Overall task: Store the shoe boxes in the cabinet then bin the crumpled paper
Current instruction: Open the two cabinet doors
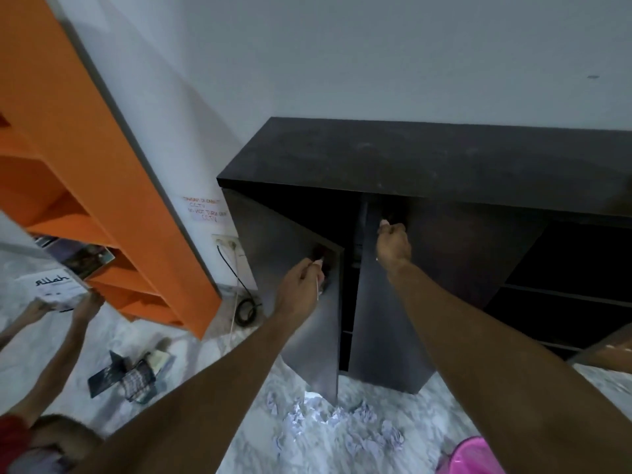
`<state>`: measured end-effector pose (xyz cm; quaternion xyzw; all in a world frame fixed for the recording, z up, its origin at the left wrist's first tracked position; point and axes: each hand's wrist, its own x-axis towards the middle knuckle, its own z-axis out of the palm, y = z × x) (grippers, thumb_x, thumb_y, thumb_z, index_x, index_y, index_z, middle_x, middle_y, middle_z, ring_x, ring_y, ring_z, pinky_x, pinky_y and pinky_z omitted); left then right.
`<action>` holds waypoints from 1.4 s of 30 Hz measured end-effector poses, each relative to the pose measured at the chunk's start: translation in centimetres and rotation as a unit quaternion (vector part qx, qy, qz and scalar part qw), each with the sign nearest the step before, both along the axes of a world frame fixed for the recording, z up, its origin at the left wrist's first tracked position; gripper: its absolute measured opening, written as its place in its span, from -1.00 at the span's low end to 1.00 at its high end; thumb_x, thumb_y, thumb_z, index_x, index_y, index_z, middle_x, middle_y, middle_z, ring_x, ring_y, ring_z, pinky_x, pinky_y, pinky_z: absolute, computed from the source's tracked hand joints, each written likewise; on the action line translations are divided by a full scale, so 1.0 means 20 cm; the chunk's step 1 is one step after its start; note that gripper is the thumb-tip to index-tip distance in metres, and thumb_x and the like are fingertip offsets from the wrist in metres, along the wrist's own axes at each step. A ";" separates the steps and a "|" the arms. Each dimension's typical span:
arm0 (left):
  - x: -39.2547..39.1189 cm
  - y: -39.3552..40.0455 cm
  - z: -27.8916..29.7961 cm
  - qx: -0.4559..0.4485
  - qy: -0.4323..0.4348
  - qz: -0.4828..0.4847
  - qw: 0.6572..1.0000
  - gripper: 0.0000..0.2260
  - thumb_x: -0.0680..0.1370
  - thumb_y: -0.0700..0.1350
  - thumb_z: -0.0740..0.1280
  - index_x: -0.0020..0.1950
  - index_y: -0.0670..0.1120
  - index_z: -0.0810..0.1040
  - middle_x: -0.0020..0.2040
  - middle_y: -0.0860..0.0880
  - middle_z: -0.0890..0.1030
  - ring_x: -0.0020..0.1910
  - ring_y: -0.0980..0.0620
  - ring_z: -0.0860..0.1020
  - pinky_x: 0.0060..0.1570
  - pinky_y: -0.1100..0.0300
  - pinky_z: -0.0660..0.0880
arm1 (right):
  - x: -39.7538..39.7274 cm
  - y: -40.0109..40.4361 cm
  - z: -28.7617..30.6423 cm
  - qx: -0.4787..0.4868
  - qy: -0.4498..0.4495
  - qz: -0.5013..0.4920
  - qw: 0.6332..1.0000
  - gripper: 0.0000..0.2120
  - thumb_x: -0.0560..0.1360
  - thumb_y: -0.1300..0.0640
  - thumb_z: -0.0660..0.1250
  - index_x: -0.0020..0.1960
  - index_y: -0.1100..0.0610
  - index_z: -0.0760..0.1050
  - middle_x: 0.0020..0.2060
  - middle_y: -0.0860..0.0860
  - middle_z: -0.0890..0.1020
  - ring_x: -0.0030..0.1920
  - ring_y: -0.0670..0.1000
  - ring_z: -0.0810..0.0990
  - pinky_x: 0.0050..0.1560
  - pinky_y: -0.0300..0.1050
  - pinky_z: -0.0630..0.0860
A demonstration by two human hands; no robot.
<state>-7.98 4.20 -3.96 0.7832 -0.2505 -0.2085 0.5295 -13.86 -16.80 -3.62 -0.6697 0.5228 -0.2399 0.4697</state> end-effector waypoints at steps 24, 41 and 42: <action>0.54 1.16 -0.03 -0.012 0.070 0.074 0.995 -0.75 0.56 0.09 0.12 -0.08 0.15 0.59 0.01 -0.17 0.66 0.08 -0.30 0.64 0.23 -0.35 0.53 | -0.26 0.53 -0.01 -0.061 0.009 -0.104 0.993 -0.58 0.69 -0.07 0.04 0.28 0.25 0.40 0.22 0.31 0.60 0.25 0.34 0.54 0.25 0.16 0.45; 0.54 1.18 0.02 0.051 0.032 0.085 0.995 -0.65 0.72 0.07 0.11 0.38 -0.03 0.54 0.29 -0.21 0.59 0.22 -0.29 0.58 0.30 -0.25 0.51 | -1.07 1.00 -0.05 -0.105 -0.102 -0.183 0.972 -0.72 0.61 -0.08 0.09 0.14 0.12 0.30 0.01 0.24 0.50 0.01 0.35 0.53 -0.09 0.01 0.30; 0.53 1.18 0.02 0.052 0.031 0.085 0.995 -0.63 0.71 0.08 0.11 0.42 -0.02 0.52 0.32 -0.21 0.57 0.27 -0.30 0.55 0.33 -0.24 0.49 | -1.11 1.01 -0.06 -0.109 -0.096 -0.184 0.972 -0.68 0.58 -0.11 0.18 0.17 0.11 0.31 0.06 0.23 0.53 0.06 0.30 0.55 -0.04 0.00 0.34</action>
